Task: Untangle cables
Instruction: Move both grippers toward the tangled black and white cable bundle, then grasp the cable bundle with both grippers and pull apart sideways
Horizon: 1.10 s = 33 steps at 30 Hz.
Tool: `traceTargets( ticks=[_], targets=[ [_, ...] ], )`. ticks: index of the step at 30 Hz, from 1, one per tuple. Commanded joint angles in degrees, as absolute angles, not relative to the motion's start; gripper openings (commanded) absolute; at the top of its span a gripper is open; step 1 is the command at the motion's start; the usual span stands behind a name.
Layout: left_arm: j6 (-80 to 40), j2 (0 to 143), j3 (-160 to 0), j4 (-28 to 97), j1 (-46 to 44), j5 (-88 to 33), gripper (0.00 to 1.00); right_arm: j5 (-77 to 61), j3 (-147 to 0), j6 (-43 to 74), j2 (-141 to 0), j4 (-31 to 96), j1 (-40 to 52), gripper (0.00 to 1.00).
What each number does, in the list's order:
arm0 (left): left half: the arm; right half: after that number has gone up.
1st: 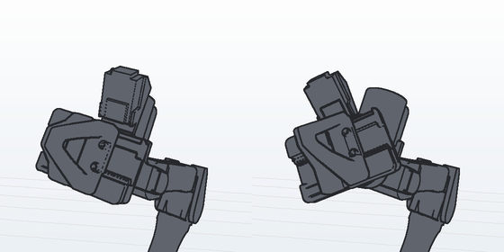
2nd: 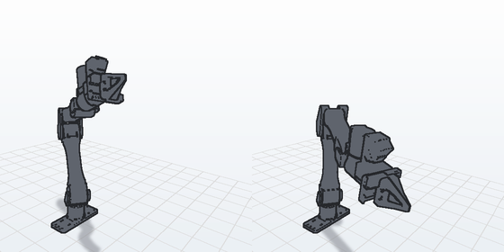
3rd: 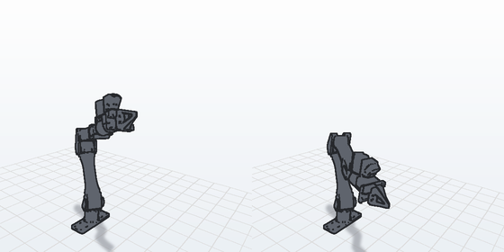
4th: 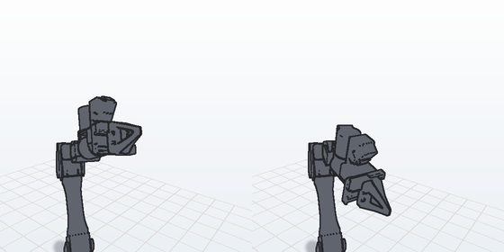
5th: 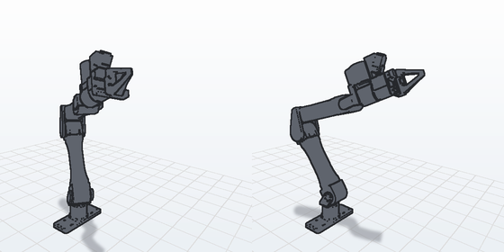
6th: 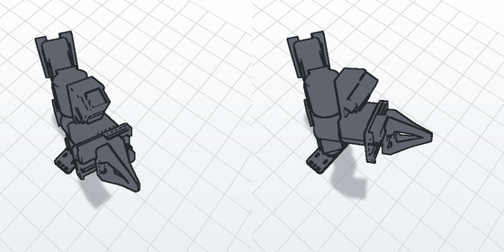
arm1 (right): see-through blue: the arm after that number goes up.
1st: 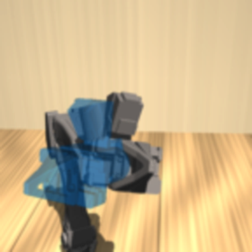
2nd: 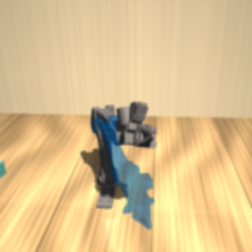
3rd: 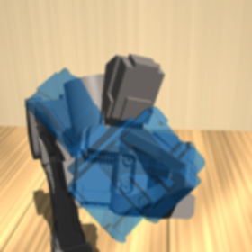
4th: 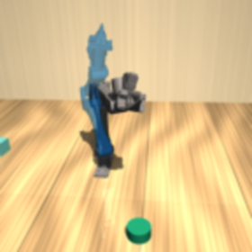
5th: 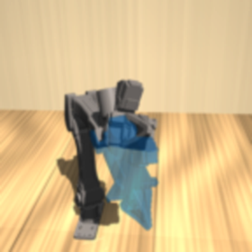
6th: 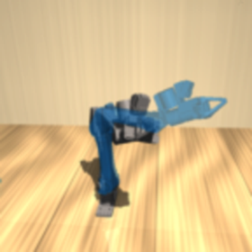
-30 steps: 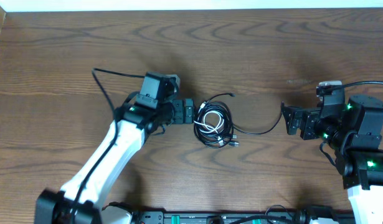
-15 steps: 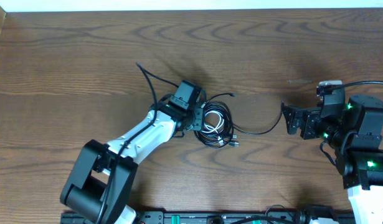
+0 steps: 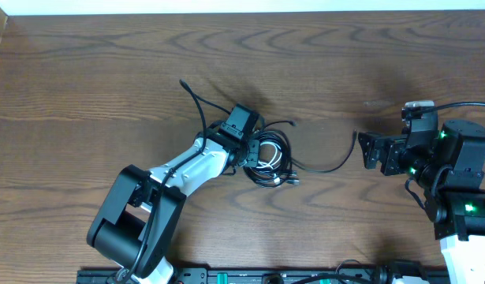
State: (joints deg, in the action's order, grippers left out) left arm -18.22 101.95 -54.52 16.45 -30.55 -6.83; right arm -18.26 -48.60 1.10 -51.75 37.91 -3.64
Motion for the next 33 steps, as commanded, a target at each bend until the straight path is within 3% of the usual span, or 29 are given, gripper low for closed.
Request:
traceTargets(
  ticks=[1, 5, 8, 12, 18, 24, 30, 31, 32, 33],
  targets=[
    [-18.35, 101.01, -55.24, 16.34, -30.61, -6.28, 0.07, -18.50, -49.67, 1.89, -51.66, 37.85, -3.99, 0.97],
    [-18.35, 94.08, -57.17, 15.94, -29.45, -14.72, 0.07, -18.35, -49.67, 1.91, -51.92, 36.88, -3.99, 0.99],
    [-19.68, 87.31, -58.26, 11.84, -27.18, -28.12, 0.07, -20.23, -49.67, 2.57, -52.93, 36.36, -3.97, 0.99],
    [-23.07, 79.40, -58.26, 8.19, -25.32, -33.98, 0.07, -35.83, -49.65, 1.63, -58.17, 32.03, -3.81, 0.99],
    [-26.04, 78.59, -58.26, 0.95, -25.30, -43.33, 0.07, -66.26, -49.65, 2.02, -70.54, 15.38, -3.64, 0.99],
    [-28.45, 78.59, -58.26, -4.38, -25.30, -50.11, 0.07, -59.20, -49.67, 4.45, -77.84, 10.94, -3.64, 0.97],
    [-33.98, 78.59, -58.26, -12.49, -25.30, -55.53, 0.07, -58.96, -49.67, 5.69, -78.76, 9.41, -0.93, 0.76],
    [-35.18, 78.59, -58.26, -14.48, -25.30, -56.60, 0.07, -58.17, -49.65, 5.67, -78.76, 9.39, -0.40, 0.68],
    [-35.70, 78.59, -58.26, -15.03, -25.30, -57.01, 0.07, -57.04, -49.67, 5.72, -78.76, 9.30, 0.08, 0.50],
    [-35.68, 78.59, -58.26, -15.07, -25.30, -57.43, 0.07, -55.46, -49.65, 5.74, -78.76, 8.64, 0.73, 0.23]
  ],
)
